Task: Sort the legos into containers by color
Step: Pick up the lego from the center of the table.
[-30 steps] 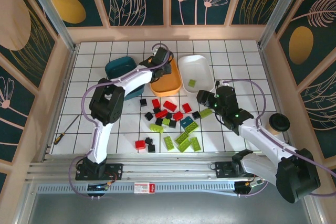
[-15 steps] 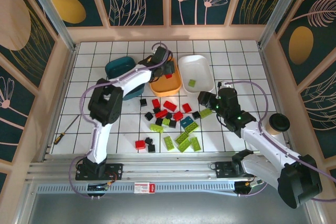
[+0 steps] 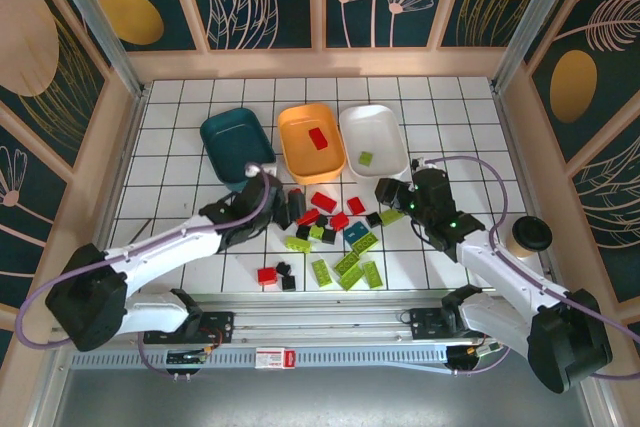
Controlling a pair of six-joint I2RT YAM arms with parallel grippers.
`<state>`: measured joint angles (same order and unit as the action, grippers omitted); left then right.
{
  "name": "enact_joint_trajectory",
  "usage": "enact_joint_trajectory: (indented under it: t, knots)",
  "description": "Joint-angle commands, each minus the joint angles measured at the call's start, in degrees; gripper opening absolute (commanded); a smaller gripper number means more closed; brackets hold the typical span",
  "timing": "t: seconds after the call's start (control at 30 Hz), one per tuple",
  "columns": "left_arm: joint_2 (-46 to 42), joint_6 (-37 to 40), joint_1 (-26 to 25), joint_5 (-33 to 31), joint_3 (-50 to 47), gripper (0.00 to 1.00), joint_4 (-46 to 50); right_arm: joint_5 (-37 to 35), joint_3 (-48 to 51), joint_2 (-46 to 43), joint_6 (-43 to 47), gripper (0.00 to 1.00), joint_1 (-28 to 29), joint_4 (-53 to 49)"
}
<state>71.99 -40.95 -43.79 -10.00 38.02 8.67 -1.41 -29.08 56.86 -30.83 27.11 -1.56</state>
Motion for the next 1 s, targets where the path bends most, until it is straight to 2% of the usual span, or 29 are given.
enact_joint_trajectory:
  t: [0.0,0.2,0.3,0.4,0.6,0.67,0.73,0.9,0.97]
  knots:
    - [-2.3,-3.8,-0.4,0.8,-5.3,0.84,0.0,0.3,0.9,0.6,-0.9,0.7,0.5,2.4]
    - [-1.0,-1.0,0.0,2.7,-5.3,0.74,-6.8,0.3,0.7,0.8,-1.0,0.7,0.6,2.4]
    - [3.2,0.1,2.8,4.9,-4.7,0.66,-8.2,0.2,0.7,0.0,-0.8,0.7,0.7,1.6]
    - [5.5,0.3,5.1,6.9,-5.8,0.65,-10.2,0.1,0.7,-1.3,-0.3,0.7,0.6,0.6]
    - [6.5,1.0,5.4,11.3,-7.7,0.66,-15.3,-1.0,0.6,-2.5,0.2,0.7,0.6,-0.4]
    - [6.8,1.1,5.4,12.4,-8.5,0.62,-16.5,-1.0,0.5,-2.2,0.2,0.7,0.5,-0.3]
    - [7.3,1.1,5.4,12.4,-8.8,0.58,-16.4,-1.0,0.5,-2.1,0.2,0.7,0.5,-0.4]
    - [9.6,0.9,5.5,9.9,-8.9,0.59,-14.9,-1.1,0.4,-2.4,0.2,0.7,0.6,-0.6]
    - [10.5,0.8,5.6,10.2,-9.1,0.55,-15.9,-1.2,0.4,-2.6,0.1,0.7,0.6,-0.8]
